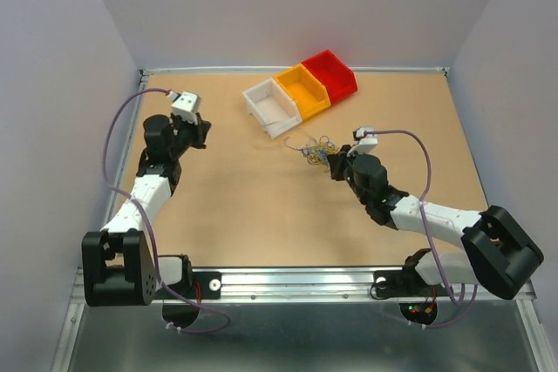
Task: Untangle the cables
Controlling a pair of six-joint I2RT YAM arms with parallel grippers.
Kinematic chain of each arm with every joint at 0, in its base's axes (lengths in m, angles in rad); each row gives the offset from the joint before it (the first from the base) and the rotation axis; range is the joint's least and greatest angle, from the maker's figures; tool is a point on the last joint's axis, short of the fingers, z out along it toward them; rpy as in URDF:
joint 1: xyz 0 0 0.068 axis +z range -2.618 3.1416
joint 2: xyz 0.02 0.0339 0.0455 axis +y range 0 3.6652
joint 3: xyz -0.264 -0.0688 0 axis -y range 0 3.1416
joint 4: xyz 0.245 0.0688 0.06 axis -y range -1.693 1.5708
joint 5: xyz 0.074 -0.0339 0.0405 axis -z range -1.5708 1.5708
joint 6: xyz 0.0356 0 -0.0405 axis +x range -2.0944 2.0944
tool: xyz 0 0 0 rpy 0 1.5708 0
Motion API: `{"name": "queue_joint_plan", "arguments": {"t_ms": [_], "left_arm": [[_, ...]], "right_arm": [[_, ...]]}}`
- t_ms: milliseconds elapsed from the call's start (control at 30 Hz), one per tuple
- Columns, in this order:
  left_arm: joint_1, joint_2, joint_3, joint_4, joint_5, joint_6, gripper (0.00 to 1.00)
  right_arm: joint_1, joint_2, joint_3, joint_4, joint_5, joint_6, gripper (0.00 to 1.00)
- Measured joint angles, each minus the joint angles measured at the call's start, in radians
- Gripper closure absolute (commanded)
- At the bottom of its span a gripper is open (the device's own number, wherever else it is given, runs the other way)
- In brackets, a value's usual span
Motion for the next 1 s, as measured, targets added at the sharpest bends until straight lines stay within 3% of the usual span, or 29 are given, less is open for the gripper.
{"name": "queue_joint_plan", "arguments": {"t_ms": [200, 367, 400, 433, 533, 633, 800, 1000], "left_arm": [[0.124, -0.165, -0.096, 0.138, -0.220, -0.103, 1.00], [0.120, -0.200, -0.117, 0.211, -0.176, -0.122, 0.98], [0.121, -0.192, -0.118, 0.219, -0.109, -0.116, 0.89], [0.118, -0.181, -0.118, 0.226, -0.053, -0.105, 0.63], [0.072, -0.134, -0.114, 0.199, 0.106, -0.044, 0.29], [0.002, -0.100, -0.114, 0.141, 0.203, 0.031, 0.13], [-0.108, -0.117, -0.116, 0.101, 0.309, 0.145, 0.04], [-0.231, -0.151, -0.124, 0.056, 0.392, 0.277, 0.04]], "right_arm": [[-0.005, -0.090, -0.035, -0.112, 0.195, 0.042, 0.94], [-0.006, -0.139, -0.060, -0.164, 0.228, 0.049, 0.94], [-0.006, -0.140, -0.060, -0.161, 0.207, 0.040, 0.94], [-0.007, -0.141, -0.060, -0.154, 0.159, 0.029, 0.92], [-0.007, -0.130, -0.058, -0.137, 0.012, -0.005, 0.92], [-0.006, -0.083, -0.049, -0.125, -0.153, -0.035, 0.90], [0.006, -0.011, -0.003, -0.122, -0.355, -0.071, 0.86], [0.071, 0.074, 0.092, -0.114, -0.457, -0.099, 0.85]]}}
